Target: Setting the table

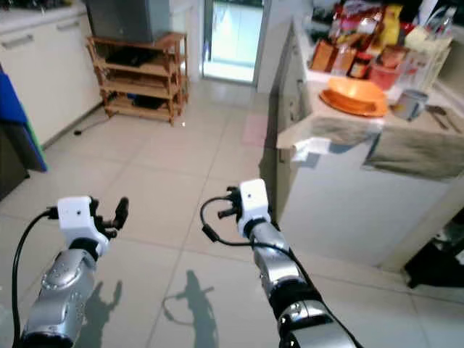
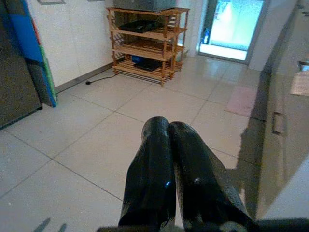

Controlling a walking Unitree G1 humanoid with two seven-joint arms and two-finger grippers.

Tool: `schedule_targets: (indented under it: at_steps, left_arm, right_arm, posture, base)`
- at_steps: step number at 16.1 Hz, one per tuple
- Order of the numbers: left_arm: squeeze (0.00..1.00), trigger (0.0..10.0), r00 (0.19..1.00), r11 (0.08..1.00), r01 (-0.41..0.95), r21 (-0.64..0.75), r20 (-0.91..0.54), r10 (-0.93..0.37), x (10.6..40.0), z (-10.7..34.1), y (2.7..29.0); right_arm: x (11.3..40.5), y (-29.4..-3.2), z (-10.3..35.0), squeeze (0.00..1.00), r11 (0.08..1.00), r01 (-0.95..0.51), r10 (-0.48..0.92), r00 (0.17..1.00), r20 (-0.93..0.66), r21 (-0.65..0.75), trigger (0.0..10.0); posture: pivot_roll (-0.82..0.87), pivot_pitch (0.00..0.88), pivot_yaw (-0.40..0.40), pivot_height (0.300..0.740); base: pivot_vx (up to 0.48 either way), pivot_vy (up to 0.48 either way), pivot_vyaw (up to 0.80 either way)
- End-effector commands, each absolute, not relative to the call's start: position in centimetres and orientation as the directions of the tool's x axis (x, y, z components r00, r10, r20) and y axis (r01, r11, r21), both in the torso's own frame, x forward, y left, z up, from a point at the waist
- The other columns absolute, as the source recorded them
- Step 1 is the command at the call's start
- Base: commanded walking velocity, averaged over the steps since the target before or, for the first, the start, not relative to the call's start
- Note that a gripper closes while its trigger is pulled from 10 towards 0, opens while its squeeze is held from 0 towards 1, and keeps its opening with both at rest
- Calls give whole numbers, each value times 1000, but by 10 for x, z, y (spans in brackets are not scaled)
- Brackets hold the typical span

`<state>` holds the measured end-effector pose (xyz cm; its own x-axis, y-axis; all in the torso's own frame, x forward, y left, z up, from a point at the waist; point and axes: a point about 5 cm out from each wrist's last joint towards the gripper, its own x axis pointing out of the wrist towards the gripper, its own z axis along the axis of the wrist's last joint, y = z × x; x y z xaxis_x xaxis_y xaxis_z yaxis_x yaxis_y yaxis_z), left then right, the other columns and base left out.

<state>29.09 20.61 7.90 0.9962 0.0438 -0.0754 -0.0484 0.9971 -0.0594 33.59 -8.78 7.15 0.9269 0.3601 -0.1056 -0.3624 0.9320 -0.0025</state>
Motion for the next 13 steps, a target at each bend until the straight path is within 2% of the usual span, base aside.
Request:
schedule_targets:
  at_steps: [1, 8, 10, 13]
  left_arm:
    - [0, 10000, 996, 998, -48, -48, -81, 44, 290, 77, 207]
    - [0, 10000, 997, 1000, -1, -30, -76, -1, 291, 77, 199]
    - [0, 10000, 997, 1000, 0, -28, -76, -2, 292, 78, 200]
    - [0, 10000, 998, 1000, 5, -26, -70, -6, 293, 79, 199]
  right_arm:
    - [337, -88, 72, 0, 930, -368, 366, 925, -105, -2, 10000]
    - [332, -88, 66, 0, 931, -365, 360, 925, -121, -20, 10000]
    - [331, -87, 64, 0, 930, -367, 361, 923, -133, -27, 10000]
    - [333, -87, 64, 0, 934, -356, 351, 925, -147, -12, 10000]
  posture:
    - [66, 0, -76, 736]
    - [58, 0, -62, 736]
    - [59, 0, -60, 736]
    - [62, 0, -63, 736]
  base:
    - [311, -360, 0]
    - [310, -363, 0]
    - [307, -364, -763]
    - [309, -363, 0]
